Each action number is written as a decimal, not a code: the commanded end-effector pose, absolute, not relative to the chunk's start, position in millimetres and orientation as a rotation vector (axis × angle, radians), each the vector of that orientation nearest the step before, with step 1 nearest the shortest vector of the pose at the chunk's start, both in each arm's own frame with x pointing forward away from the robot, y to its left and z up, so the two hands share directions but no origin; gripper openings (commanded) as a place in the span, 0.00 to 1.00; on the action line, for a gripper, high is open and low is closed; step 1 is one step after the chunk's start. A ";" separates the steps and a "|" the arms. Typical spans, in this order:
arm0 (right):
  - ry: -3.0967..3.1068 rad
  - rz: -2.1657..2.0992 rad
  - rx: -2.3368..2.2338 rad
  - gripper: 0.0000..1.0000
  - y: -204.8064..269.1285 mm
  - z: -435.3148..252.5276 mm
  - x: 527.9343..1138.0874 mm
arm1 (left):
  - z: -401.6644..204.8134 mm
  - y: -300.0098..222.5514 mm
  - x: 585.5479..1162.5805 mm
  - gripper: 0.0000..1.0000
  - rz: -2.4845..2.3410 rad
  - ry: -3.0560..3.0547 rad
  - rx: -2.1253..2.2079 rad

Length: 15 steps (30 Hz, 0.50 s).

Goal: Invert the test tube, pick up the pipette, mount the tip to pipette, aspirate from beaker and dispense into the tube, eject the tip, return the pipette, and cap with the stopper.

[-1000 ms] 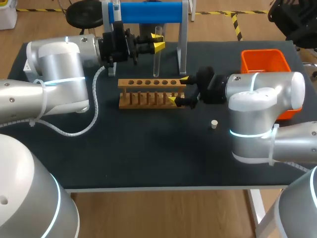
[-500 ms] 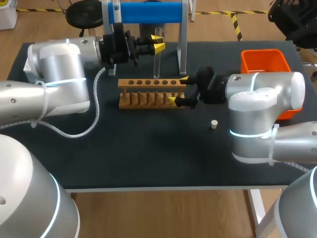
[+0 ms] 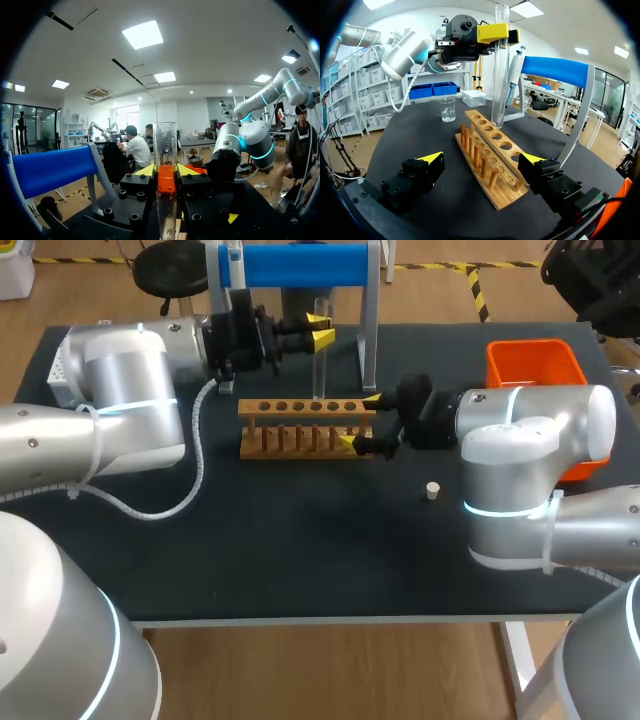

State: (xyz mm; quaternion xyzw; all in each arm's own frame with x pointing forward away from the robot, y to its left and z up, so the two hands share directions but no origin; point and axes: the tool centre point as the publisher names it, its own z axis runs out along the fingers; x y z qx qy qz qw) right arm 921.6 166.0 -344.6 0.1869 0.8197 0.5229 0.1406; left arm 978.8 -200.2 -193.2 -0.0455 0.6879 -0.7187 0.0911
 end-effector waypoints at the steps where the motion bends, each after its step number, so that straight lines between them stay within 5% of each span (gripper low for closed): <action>1: 2.367 1.510 0.540 1.00 166.7 -345.4 921.7 | -197.3 -201.9 981.4 0.00 -2.143 2.041 -0.132; 15: 2.367 1.510 0.540 1.00 166.7 -345.4 921.7 | -208.6 -203.0 980.8 0.00 -2.161 2.028 -0.150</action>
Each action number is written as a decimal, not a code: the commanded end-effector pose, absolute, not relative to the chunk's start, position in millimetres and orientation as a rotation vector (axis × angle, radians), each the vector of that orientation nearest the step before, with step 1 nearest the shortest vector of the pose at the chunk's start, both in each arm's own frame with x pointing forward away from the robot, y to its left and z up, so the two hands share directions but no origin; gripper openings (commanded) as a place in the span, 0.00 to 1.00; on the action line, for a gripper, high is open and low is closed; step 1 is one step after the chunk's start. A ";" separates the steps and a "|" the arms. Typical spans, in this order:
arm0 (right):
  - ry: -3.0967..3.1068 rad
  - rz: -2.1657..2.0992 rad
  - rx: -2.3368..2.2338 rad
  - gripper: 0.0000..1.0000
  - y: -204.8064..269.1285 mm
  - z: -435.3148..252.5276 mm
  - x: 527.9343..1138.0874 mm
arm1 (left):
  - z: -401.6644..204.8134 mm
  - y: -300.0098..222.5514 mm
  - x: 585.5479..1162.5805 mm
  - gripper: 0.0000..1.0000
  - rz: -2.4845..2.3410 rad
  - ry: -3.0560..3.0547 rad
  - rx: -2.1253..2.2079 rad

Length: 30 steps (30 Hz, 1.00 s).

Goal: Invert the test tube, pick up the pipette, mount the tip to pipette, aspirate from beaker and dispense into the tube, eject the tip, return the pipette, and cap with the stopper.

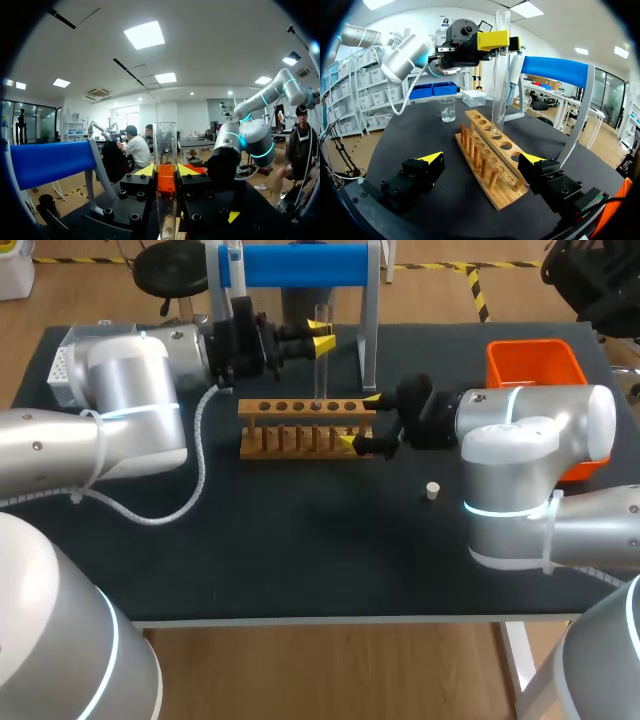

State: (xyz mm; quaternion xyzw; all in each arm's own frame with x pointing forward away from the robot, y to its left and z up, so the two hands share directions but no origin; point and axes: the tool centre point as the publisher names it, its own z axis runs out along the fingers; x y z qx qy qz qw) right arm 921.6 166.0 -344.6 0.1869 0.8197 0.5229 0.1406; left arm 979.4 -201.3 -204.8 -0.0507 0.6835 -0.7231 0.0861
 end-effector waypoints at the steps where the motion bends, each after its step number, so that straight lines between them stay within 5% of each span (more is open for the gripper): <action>1: 2.367 1.510 0.540 1.00 166.7 -345.4 921.7 | -209.2 -203.0 980.7 0.00 -2.161 2.026 -0.151; 30: 2.367 1.510 0.540 1.00 166.7 -345.4 921.7 | -223.1 -197.5 981.4 0.00 -2.147 2.020 -0.172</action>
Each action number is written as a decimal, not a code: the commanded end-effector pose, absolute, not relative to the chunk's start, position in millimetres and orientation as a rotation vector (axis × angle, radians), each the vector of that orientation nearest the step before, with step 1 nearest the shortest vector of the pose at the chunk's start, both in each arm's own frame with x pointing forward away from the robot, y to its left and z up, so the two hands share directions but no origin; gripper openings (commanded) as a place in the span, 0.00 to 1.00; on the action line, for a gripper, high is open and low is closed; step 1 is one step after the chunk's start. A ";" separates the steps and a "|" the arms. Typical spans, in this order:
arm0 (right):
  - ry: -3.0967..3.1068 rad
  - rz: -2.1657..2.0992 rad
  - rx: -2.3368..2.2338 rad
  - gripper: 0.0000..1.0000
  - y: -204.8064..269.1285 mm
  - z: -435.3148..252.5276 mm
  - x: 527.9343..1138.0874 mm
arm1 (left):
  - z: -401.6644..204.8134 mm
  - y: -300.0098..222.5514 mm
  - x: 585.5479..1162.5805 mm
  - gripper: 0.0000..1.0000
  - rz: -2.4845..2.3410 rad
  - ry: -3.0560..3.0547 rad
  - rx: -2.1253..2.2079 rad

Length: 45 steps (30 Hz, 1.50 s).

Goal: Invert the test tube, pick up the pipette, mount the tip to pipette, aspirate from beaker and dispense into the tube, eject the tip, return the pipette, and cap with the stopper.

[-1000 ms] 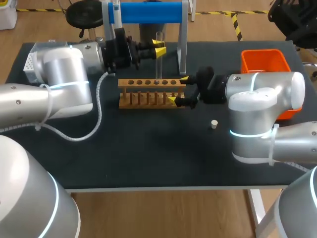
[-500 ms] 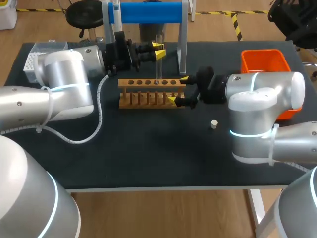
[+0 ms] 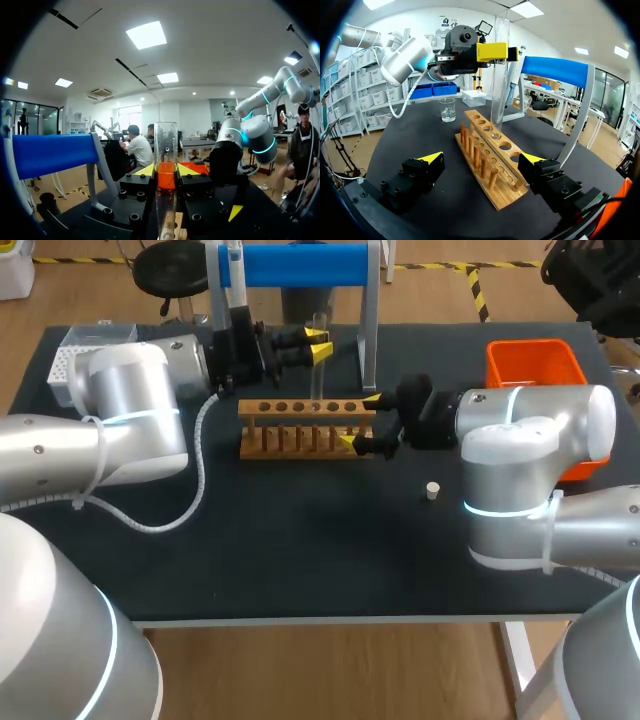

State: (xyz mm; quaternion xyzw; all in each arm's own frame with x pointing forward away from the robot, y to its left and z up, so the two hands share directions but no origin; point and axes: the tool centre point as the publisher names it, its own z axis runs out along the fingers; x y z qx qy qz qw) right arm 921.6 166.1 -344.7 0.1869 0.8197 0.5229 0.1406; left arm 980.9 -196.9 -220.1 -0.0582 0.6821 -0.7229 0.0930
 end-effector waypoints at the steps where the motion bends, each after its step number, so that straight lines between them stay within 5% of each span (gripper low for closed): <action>1: 2.367 1.510 0.540 1.00 166.7 -345.4 921.7 | -223.4 -197.3 981.5 0.00 -2.147 2.020 -0.173; 45: 2.367 1.510 0.540 1.00 166.7 -345.4 921.7 | -235.0 -197.2 987.4 0.00 -1.907 2.278 -0.137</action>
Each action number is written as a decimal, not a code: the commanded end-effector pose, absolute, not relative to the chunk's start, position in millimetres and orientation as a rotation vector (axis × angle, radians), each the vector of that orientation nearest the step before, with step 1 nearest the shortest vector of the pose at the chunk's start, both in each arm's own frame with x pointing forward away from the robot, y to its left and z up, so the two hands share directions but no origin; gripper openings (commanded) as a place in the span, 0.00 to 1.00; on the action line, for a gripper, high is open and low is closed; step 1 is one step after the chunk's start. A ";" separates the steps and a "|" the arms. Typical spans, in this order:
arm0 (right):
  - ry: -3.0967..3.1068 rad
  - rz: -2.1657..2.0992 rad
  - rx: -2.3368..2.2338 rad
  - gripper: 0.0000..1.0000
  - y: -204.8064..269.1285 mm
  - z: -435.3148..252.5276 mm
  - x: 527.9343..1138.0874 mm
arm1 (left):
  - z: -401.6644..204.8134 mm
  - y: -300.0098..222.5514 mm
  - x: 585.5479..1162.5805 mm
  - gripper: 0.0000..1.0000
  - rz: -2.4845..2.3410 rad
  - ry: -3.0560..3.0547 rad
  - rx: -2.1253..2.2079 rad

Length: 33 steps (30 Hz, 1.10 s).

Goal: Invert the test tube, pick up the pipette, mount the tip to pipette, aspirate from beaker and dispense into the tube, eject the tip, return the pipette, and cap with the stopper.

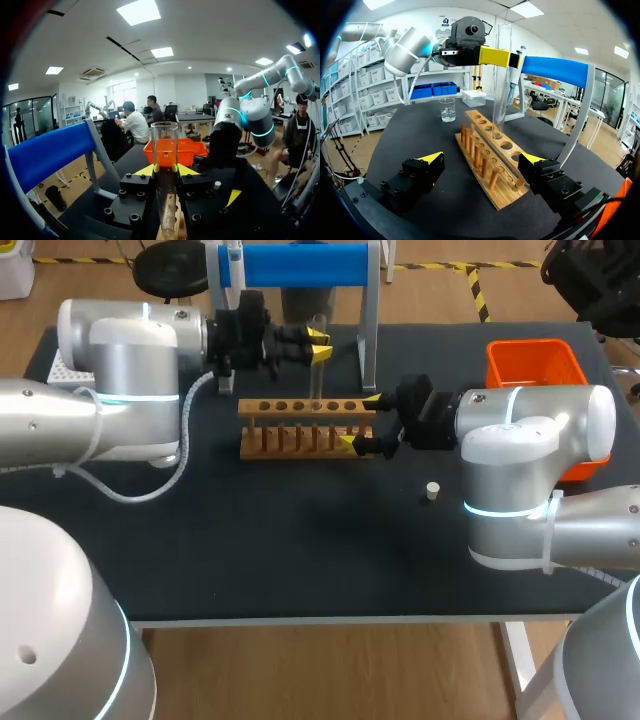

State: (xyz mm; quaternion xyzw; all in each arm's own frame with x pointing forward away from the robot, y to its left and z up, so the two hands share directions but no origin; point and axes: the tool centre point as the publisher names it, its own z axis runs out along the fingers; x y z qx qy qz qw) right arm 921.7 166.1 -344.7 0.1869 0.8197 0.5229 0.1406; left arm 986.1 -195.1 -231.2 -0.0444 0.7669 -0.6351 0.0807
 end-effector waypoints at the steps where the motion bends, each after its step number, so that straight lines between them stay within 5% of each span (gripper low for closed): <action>1: 2.367 1.510 0.540 1.00 166.7 -345.4 921.7 | -235.7 -197.1 987.3 0.00 -1.911 2.272 -0.141; 33: 2.367 1.510 0.540 1.00 166.7 -345.4 921.7 | -253.7 -194.5 987.0 0.00 -1.947 2.196 -0.179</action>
